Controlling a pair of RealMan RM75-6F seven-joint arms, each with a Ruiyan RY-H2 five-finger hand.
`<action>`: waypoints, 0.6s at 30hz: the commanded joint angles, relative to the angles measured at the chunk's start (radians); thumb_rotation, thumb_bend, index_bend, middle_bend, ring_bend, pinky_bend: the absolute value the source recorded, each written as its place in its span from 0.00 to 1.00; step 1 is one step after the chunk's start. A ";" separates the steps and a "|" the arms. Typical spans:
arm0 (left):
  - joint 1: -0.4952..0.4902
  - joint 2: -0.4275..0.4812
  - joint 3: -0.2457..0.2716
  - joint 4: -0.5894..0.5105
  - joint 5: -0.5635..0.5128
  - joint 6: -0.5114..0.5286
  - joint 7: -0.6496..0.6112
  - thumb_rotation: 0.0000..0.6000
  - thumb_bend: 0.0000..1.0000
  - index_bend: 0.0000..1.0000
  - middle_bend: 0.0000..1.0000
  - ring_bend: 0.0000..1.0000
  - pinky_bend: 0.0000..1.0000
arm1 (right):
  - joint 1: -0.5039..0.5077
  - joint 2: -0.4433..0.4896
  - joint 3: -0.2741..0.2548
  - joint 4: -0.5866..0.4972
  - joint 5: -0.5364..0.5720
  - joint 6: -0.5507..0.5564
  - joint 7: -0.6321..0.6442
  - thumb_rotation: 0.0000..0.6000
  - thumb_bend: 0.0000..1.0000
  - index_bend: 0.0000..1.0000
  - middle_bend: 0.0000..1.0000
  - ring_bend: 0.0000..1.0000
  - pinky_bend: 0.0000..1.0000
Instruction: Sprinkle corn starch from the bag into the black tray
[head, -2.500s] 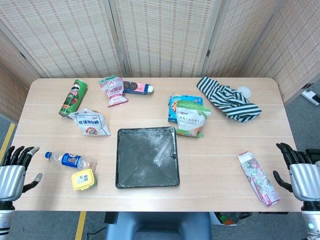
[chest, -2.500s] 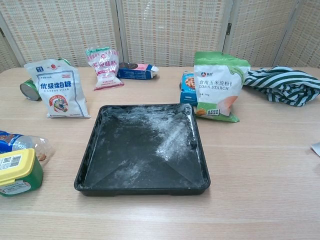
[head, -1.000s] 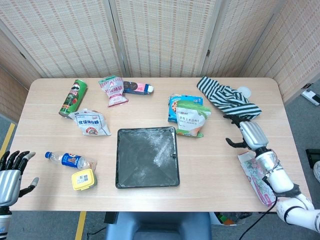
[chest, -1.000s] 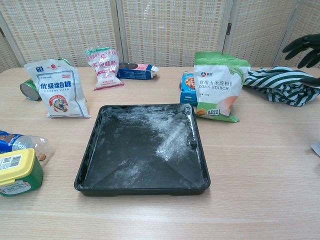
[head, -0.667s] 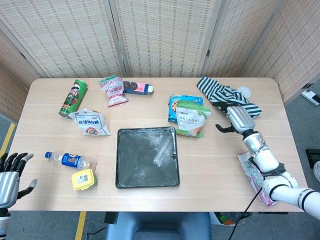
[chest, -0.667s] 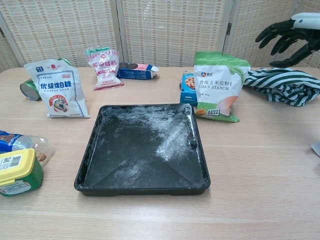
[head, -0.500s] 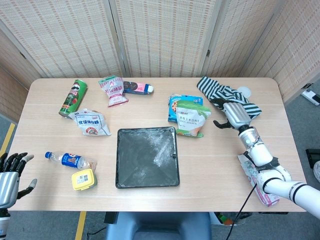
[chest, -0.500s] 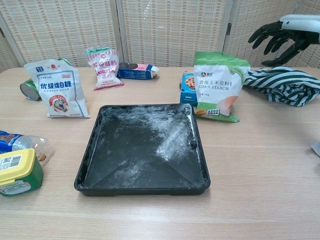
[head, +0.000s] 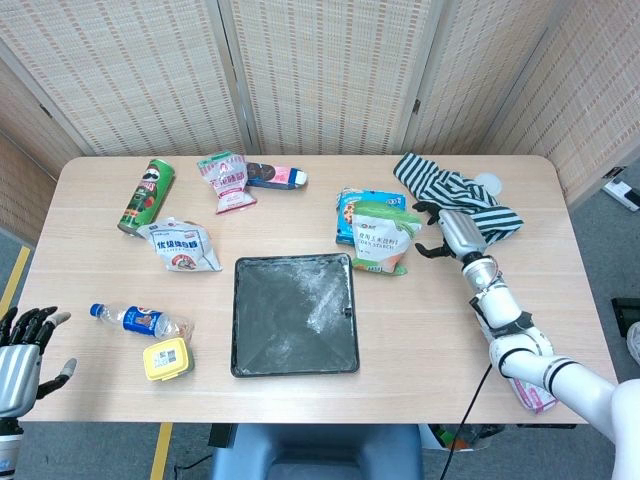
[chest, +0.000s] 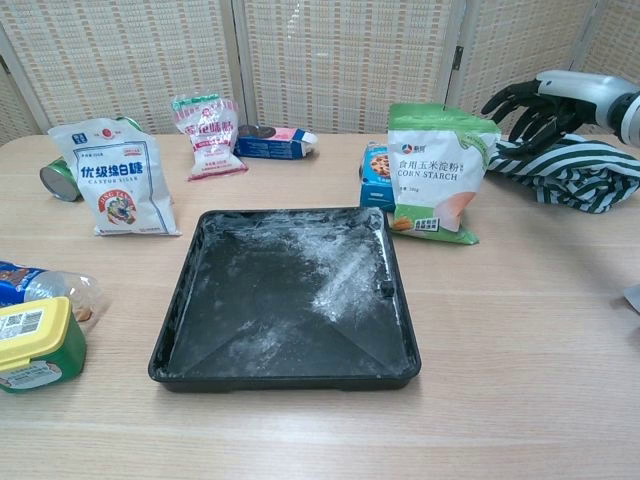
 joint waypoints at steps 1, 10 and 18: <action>-0.001 0.005 0.001 -0.005 0.002 -0.001 0.006 1.00 0.33 0.26 0.19 0.16 0.07 | 0.016 -0.063 0.003 0.078 -0.014 -0.014 0.076 1.00 0.34 0.20 0.26 0.34 0.28; 0.003 0.011 0.001 -0.015 -0.010 -0.006 0.013 1.00 0.33 0.27 0.19 0.16 0.07 | 0.044 -0.175 0.004 0.214 -0.063 -0.018 0.283 1.00 0.34 0.34 0.33 0.40 0.35; 0.009 0.024 0.001 -0.016 -0.009 0.001 0.009 1.00 0.33 0.25 0.19 0.16 0.07 | 0.065 -0.270 -0.023 0.337 -0.130 0.003 0.472 1.00 0.34 0.49 0.40 0.47 0.40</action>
